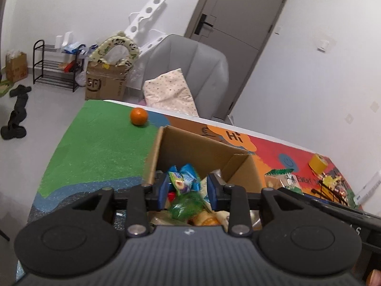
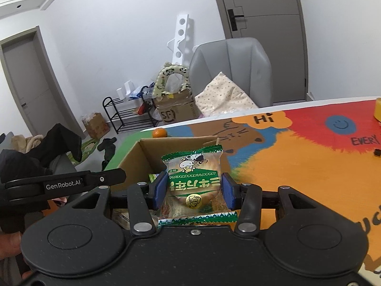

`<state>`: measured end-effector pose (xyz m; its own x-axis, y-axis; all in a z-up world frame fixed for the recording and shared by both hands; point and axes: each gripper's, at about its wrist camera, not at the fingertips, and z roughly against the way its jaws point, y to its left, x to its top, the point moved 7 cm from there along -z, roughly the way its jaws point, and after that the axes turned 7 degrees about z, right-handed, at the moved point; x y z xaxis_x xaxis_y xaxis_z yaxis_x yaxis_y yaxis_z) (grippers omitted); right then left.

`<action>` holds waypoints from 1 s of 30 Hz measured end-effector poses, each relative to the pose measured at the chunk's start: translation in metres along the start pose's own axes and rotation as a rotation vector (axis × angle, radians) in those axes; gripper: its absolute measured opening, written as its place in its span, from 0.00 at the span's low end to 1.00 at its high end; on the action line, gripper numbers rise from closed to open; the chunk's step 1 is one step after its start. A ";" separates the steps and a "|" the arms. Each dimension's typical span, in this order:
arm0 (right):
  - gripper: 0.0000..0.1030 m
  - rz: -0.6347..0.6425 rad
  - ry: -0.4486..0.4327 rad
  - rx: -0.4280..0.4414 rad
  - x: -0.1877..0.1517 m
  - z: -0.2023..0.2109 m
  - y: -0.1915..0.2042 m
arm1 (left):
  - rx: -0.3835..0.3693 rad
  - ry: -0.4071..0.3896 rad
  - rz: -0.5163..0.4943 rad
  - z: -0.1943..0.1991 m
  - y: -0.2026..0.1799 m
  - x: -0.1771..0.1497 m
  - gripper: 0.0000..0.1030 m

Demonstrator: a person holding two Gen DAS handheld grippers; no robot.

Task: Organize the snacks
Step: 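Lower the dark green packet into the box and open the left tool, then lower the green-white packet into the box and open the right tool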

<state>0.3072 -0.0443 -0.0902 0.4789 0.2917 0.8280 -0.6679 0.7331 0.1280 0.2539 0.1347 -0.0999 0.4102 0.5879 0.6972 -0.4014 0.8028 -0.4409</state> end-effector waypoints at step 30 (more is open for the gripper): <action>0.75 -0.077 -0.010 0.076 0.002 0.002 0.007 | 0.040 -0.064 -0.038 0.029 0.004 0.006 0.81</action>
<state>0.3022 -0.0401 -0.0860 0.5249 0.2302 0.8195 -0.6707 0.7046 0.2317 0.2304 0.1389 -0.0810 0.3731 0.5484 0.7484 -0.4190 0.8193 -0.3914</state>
